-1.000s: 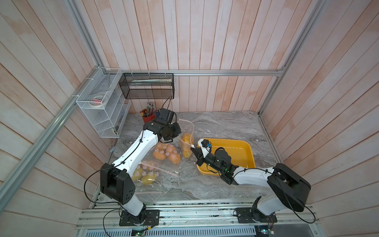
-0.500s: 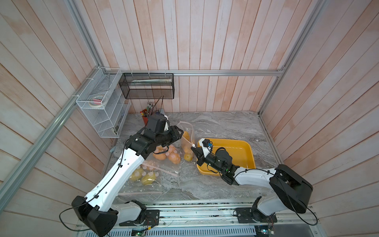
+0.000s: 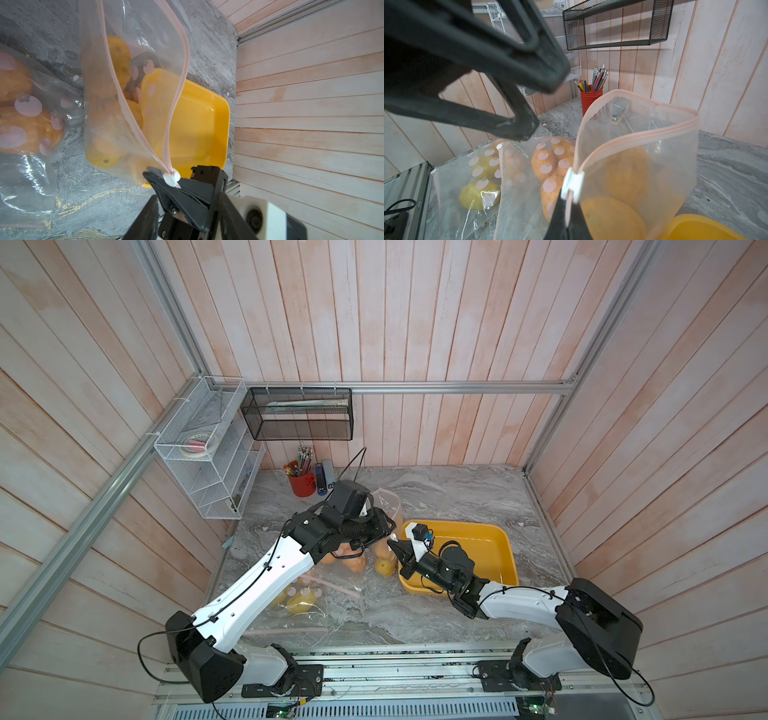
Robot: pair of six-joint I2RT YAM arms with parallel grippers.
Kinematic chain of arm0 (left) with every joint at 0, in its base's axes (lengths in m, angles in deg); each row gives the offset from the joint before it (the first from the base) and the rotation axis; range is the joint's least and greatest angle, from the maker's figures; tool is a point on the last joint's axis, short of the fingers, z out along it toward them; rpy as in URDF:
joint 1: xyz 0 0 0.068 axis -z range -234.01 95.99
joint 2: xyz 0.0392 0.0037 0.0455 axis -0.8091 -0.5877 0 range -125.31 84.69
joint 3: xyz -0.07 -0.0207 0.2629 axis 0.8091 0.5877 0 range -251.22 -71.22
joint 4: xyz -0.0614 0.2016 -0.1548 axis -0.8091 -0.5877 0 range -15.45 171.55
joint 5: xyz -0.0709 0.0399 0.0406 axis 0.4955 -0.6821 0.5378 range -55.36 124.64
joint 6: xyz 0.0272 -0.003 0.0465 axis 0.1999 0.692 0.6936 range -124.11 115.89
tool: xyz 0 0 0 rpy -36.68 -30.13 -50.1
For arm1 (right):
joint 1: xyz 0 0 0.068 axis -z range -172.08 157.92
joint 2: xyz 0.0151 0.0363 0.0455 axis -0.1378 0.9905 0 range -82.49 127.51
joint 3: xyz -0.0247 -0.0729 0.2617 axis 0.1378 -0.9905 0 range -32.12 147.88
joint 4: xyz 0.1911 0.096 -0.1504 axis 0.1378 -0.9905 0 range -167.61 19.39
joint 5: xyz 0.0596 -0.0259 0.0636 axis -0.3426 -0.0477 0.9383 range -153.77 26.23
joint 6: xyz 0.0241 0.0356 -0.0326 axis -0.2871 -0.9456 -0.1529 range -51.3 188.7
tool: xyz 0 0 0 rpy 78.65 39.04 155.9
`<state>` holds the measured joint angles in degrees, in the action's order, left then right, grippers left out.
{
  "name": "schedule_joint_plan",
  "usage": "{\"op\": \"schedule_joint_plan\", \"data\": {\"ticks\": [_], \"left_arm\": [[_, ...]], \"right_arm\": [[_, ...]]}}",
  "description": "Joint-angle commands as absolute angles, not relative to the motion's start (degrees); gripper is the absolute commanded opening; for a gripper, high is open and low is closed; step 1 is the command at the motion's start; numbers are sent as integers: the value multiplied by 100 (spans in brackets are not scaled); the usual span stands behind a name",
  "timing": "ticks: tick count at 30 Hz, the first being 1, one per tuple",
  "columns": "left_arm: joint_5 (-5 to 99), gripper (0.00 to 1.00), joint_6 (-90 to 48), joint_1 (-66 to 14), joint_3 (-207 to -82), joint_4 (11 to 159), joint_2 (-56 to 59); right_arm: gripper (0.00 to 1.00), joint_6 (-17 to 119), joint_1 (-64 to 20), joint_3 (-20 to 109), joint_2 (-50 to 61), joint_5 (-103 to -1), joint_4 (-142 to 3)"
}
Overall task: Put the potatoes into a zipper bag and zip it
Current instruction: Zip the zipper on the zipper food storage bag.
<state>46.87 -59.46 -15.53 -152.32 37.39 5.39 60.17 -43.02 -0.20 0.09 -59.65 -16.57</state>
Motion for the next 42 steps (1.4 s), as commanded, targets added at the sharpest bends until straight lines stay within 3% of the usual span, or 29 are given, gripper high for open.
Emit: {"op": "schedule_joint_plan", "data": {"ticks": [1, 11, 20, 27, 42], "left_arm": [[4821, 47, -5977, -1551, -15209, 3696, 349], [4722, 43, -5933, -1551, -15275, 3611, 98], [4707, 18, -5826, -1560, -15458, 3416, -133], [4714, 5, -5772, -1576, -15536, 3323, -185], [4429, 0, -5573, -2019, -15610, 3155, -301]], "right_arm": [[0, 6027, -4329, -3, -5, -6030, -1517], [0, 5983, -4323, 38, 56, -5966, -1462], [0, 5982, -4332, 33, 48, -5965, -1490], [0, 5983, -4334, 57, 39, -5975, -1497], [0, 5887, -4428, -279, -210, -6008, -1310]]}}
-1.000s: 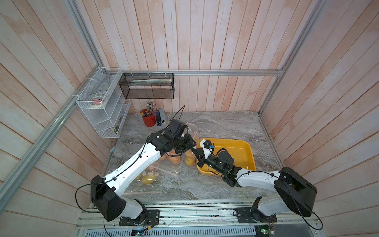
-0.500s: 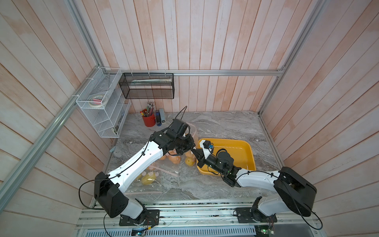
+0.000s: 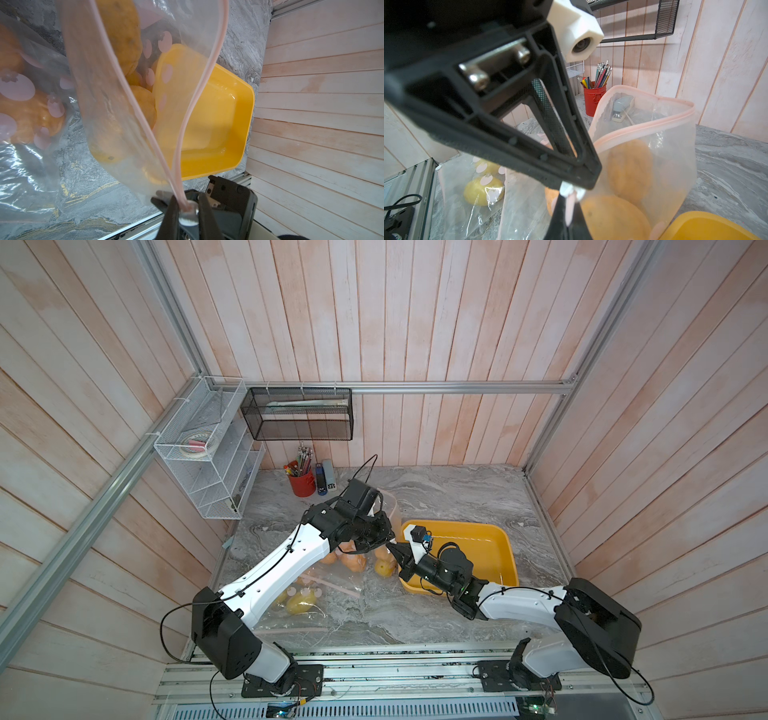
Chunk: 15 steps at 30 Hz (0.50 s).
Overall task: Put the potatoes into a zipper bag and zip it
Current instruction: Zip the zipper on the zipper food storage bag.
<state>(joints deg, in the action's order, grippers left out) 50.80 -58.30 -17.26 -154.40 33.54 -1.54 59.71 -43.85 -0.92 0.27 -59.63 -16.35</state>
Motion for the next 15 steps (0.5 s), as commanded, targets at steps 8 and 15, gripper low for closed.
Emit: {"op": "schedule_joint_plan", "data": {"ticks": [8, 15], "left_arm": [[4341, 0, -5404, -2157, -15730, 3176, -427], [4182, 0, -5325, -2301, -15757, 3145, -370]], "right_arm": [[0, 5799, -4508, -555, -525, -6029, -1211], [0, 5767, -4594, -715, -728, -6032, -1215]]}}
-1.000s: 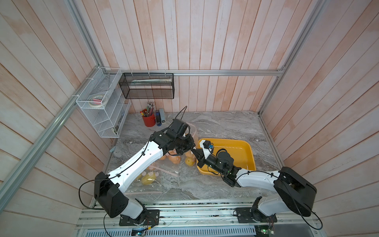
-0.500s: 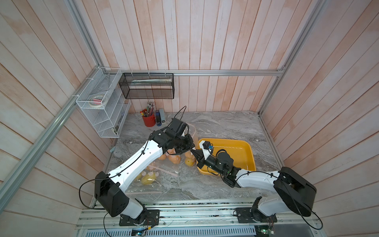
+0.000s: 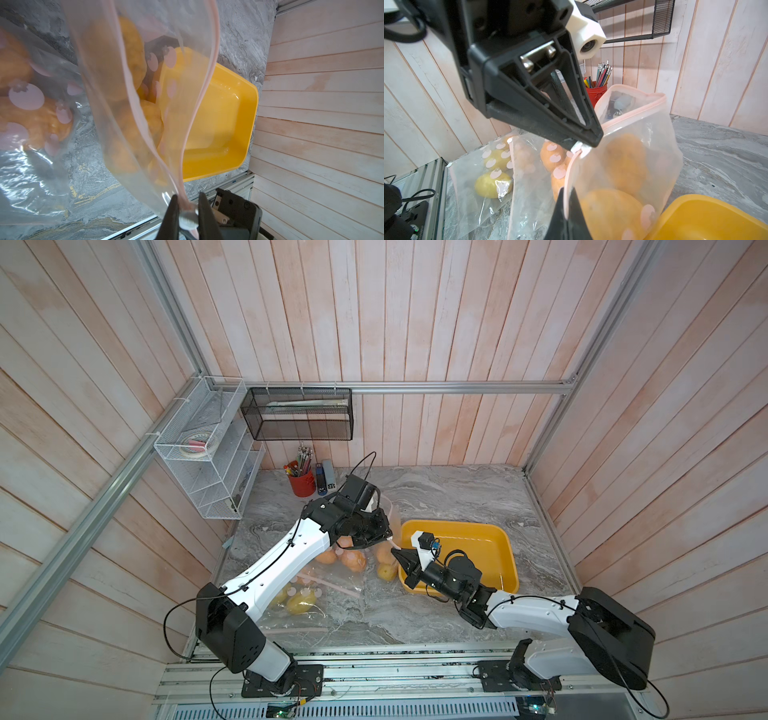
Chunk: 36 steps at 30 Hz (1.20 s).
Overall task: Put the potatoes into a zipper bag and zip it
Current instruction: Zip the zipper on the zipper food storage bag.
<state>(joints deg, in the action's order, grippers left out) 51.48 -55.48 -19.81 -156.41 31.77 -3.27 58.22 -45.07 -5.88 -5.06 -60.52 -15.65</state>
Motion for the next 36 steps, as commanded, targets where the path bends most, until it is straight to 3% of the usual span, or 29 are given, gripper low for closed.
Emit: {"op": "schedule_joint_plan", "data": {"ticks": [1, 23, 36], "left_arm": [[4167, 0, -5299, -2345, -15752, 3145, -368], [4017, 0, -4843, -3433, -15728, 3202, -517], [3692, 0, -5070, -3762, -15356, 3273, -158]], "right_arm": [[0, 5763, -4611, -740, -758, -6034, -1210], [0, 5614, -5061, -1627, -2007, -6336, -1285], [0, 5561, -5084, -1689, -2016, -6419, -1246]]}}
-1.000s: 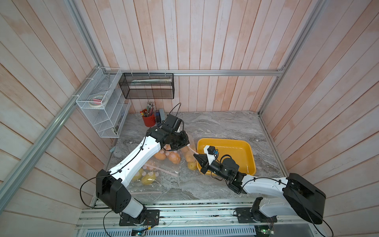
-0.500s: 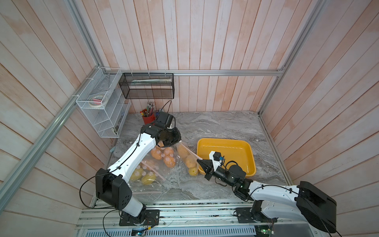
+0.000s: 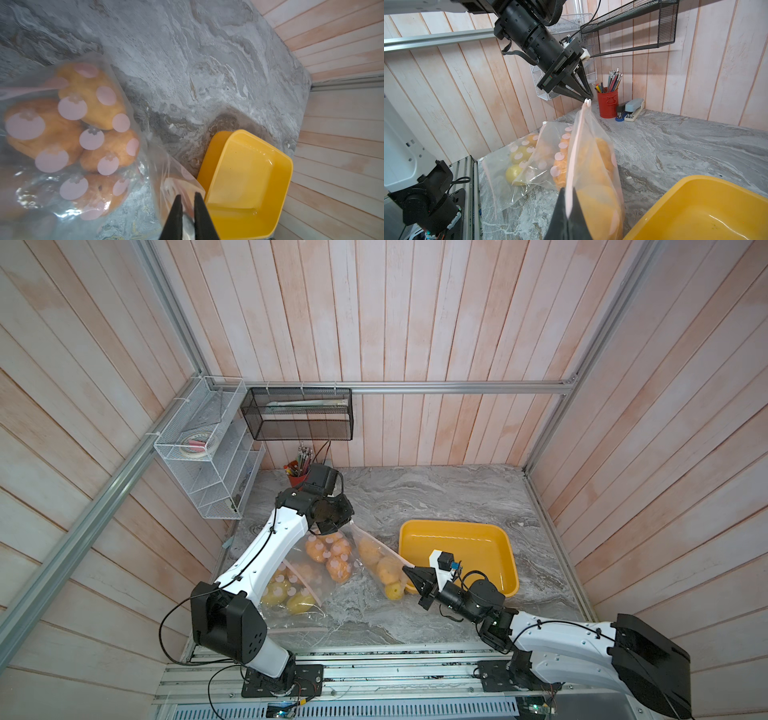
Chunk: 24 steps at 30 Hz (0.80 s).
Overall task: Put the potatoes into a zipper bag and zip it
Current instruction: Zip the zipper on the zipper food storage bag.
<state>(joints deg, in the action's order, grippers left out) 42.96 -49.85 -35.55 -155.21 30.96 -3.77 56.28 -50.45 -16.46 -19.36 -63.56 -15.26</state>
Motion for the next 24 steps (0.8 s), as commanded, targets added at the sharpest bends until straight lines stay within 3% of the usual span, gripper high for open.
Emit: {"op": "schedule_joint_plan", "data": {"ticks": [1, 12, 18, 24], "left_arm": [[3688, 0, -5090, -3807, -15325, 3277, -145], [4172, 0, -4973, -3845, -14933, 3873, 591], [4443, 43, -5090, -3845, -14328, 4570, 1325], [4962, 57, -5289, -3845, -14360, 4477, 1261]], "right_arm": [[0, 5561, -5081, -1687, -2027, -6429, -1249], [0, 5525, -5070, -1046, -1541, -6426, -1445], [0, 5578, -5070, -578, -1203, -6099, -1497], [0, 5712, -5070, -713, -1234, -5962, -1465]]}}
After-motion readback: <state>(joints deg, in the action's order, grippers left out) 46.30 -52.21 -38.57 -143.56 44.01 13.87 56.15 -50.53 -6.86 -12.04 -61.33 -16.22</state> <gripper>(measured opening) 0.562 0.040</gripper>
